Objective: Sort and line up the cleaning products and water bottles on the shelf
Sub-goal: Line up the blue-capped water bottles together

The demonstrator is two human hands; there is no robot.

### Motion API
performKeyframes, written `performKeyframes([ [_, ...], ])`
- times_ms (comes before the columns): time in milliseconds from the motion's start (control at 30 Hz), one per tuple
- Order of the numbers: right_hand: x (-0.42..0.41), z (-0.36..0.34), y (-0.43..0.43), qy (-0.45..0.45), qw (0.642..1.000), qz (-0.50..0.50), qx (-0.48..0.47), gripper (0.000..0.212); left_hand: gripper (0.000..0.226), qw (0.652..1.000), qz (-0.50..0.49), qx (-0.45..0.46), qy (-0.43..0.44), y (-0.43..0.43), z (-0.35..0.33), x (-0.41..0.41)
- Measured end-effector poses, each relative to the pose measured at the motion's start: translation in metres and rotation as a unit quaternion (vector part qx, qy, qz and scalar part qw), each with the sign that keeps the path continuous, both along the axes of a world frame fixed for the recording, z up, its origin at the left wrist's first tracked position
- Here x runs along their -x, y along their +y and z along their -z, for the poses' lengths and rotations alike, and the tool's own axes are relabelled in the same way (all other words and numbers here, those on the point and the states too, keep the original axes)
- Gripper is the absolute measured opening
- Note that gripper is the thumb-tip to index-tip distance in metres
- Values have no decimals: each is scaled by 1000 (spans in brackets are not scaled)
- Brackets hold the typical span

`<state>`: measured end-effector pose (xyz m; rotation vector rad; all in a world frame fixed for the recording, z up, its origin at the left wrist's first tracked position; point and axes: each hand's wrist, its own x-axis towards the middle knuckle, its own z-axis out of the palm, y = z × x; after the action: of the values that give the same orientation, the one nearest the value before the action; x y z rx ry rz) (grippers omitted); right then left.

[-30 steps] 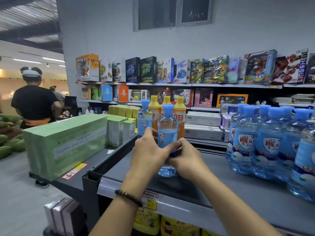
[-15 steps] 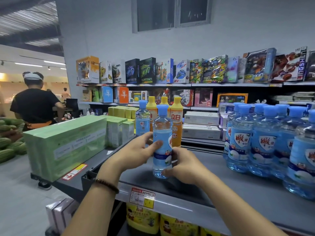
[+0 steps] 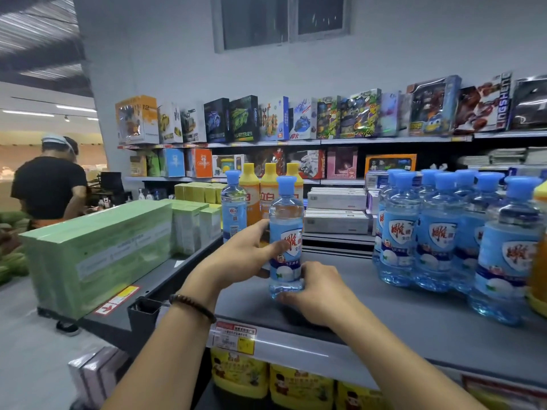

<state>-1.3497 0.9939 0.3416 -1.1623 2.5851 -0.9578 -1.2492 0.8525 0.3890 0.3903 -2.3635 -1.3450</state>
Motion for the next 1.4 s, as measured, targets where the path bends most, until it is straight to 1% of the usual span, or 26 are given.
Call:
performKeyframes([
  [67, 5, 1, 12, 18, 999, 27, -12, 50, 41, 999, 32, -16, -2, 6, 0, 11],
  [167, 13, 3, 36, 32, 997, 66, -25, 47, 43, 997, 76, -24, -5, 18, 1, 29],
  [267, 22, 4, 61, 48, 992, 109, -35, 50, 38, 992, 121, -25, -3, 39, 1, 49],
  [333, 27, 4, 76, 51, 988, 134, -48, 51, 39, 989, 144, -14, -6, 54, 1, 63],
  [400, 32, 3, 92, 55, 984, 157, -66, 46, 41, 987, 161, -2, -10, 68, 2, 78],
  [500, 39, 2, 117, 61, 978, 182, -84, 39, 41, 984, 173, 43, -27, 88, -1, 98],
  [567, 41, 1, 132, 70, 972, 204, -91, 41, 43, 979, 191, 57, -43, 100, -4, 110],
  [667, 45, -2, 148, 111, 956, 240, -124, 47, 43, 972, 218, 63, -59, 115, -7, 127],
  [800, 50, -7, 165, 97, 947, 271, -143, 55, 37, 969, 224, 88, -54, 133, -7, 145],
  [967, 56, -9, 174, 91, 940, 287, -161, 46, 30, 975, 206, 75, -39, 147, -2, 164],
  [1100, 61, -10, 177, 102, 933, 301, -170, 39, 28, 976, 189, 104, -21, 156, -2, 174],
  [1233, 69, -12, 176, 107, 932, 306, -164, 39, 26, 977, 176, 121, -28, 161, -4, 179],
  [1400, 75, -11, 178, 102, 934, 304, -161, 41, 30, 978, 160, 132, -27, 164, -2, 185],
])
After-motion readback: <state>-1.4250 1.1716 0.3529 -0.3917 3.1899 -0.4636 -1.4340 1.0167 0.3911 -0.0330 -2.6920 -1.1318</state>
